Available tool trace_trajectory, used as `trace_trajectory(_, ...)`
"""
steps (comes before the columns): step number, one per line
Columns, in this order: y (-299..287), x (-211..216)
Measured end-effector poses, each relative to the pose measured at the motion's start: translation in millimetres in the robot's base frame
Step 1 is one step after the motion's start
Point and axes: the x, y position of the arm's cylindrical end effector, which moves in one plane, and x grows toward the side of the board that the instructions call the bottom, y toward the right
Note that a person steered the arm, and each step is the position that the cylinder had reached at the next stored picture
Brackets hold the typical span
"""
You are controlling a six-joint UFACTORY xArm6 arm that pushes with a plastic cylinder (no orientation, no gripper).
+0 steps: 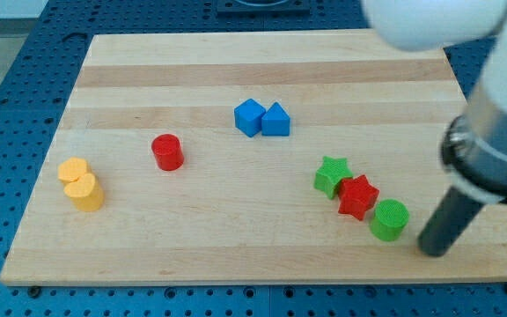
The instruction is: Move red star into red circle
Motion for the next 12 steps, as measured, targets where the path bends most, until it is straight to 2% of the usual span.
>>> trace_trajectory(1,25.8,-39.8)
trace_trajectory(2,20.5,-68.8)
trace_trajectory(4,-15.9,-60.0)
trace_trajectory(7,-110.8,-35.3)
trace_trajectory(9,-75.5,-47.7)
trace_trajectory(10,-99.8,-57.9)
trace_trajectory(12,-208.0,-57.9)
